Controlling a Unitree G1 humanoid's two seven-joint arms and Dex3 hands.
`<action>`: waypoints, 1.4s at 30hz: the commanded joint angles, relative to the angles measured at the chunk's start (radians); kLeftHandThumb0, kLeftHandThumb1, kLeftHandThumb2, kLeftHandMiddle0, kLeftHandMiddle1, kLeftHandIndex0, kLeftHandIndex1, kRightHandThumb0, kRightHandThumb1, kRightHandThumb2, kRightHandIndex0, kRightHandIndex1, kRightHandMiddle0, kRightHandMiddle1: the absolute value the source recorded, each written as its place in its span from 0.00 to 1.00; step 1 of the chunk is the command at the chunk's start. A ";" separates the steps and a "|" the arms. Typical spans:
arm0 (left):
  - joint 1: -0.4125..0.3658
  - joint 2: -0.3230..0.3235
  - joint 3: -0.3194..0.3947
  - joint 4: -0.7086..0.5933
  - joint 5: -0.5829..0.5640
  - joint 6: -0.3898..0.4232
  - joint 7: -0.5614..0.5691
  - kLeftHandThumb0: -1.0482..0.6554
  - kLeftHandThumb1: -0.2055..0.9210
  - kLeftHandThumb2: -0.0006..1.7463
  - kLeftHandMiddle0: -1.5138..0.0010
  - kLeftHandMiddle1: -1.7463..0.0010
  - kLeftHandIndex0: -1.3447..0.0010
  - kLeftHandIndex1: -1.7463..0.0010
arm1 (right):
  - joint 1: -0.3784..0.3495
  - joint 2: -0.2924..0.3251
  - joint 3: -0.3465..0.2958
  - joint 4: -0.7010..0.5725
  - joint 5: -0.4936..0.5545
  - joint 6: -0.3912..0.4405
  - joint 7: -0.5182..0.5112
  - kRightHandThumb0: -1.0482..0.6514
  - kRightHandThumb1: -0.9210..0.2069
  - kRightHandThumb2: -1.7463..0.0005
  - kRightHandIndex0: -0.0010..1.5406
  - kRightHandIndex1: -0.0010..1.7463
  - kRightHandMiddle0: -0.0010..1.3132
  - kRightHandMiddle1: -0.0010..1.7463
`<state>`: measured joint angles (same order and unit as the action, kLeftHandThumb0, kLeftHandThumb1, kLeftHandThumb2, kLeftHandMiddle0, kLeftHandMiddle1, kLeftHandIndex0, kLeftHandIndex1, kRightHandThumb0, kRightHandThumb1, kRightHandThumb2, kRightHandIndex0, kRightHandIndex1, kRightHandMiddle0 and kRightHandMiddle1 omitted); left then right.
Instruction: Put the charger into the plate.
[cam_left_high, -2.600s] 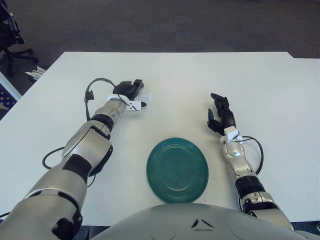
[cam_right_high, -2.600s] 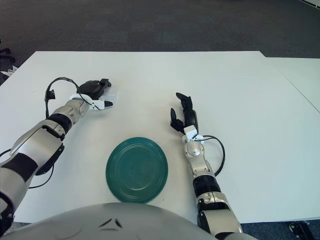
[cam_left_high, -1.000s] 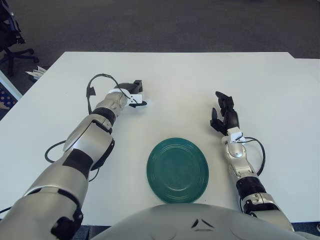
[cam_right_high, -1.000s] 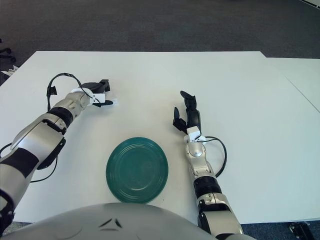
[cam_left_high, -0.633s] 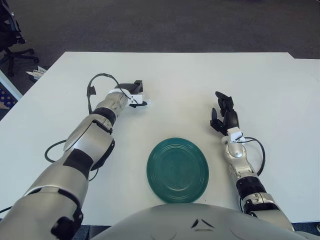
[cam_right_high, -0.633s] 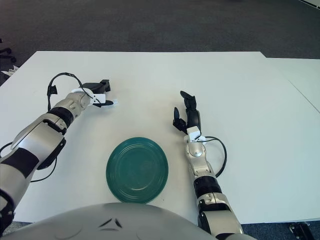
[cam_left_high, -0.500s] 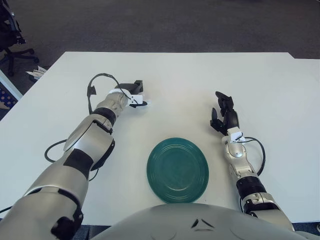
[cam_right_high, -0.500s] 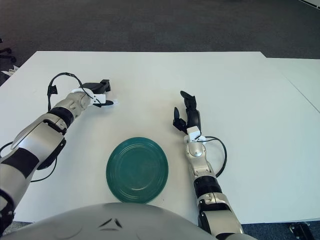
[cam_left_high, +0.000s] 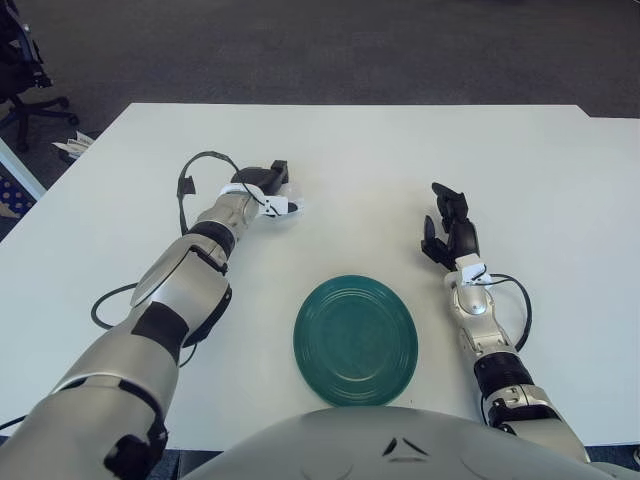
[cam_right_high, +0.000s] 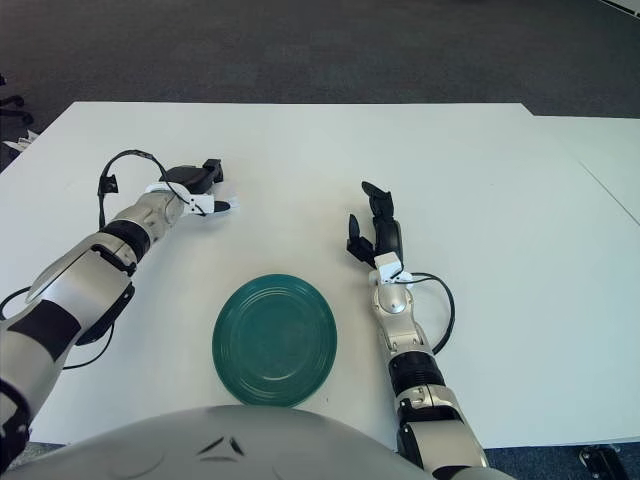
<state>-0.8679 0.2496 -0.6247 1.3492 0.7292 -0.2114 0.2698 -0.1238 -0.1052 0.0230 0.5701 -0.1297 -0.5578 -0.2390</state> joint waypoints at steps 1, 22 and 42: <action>0.053 -0.018 -0.006 0.026 0.014 -0.011 0.005 0.03 1.00 0.28 0.91 0.39 0.86 0.27 | 0.189 -0.041 -0.019 0.179 -0.015 -0.010 0.010 0.20 0.00 0.52 0.18 0.00 0.00 0.38; 0.061 -0.029 -0.076 0.038 0.093 0.054 0.047 0.26 0.94 0.09 0.88 0.00 0.83 0.00 | 0.194 -0.044 -0.044 0.140 0.011 -0.013 0.042 0.19 0.00 0.50 0.17 0.00 0.00 0.40; 0.074 -0.047 0.035 0.039 -0.015 0.067 -0.060 0.62 0.28 0.86 0.48 0.10 0.56 0.00 | 0.205 -0.047 -0.066 0.095 0.024 0.014 0.052 0.19 0.00 0.47 0.20 0.01 0.00 0.43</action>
<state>-0.8671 0.2098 -0.6199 1.3422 0.7477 -0.1458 0.3069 -0.1011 -0.1370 -0.0287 0.5582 -0.0935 -0.5530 -0.1901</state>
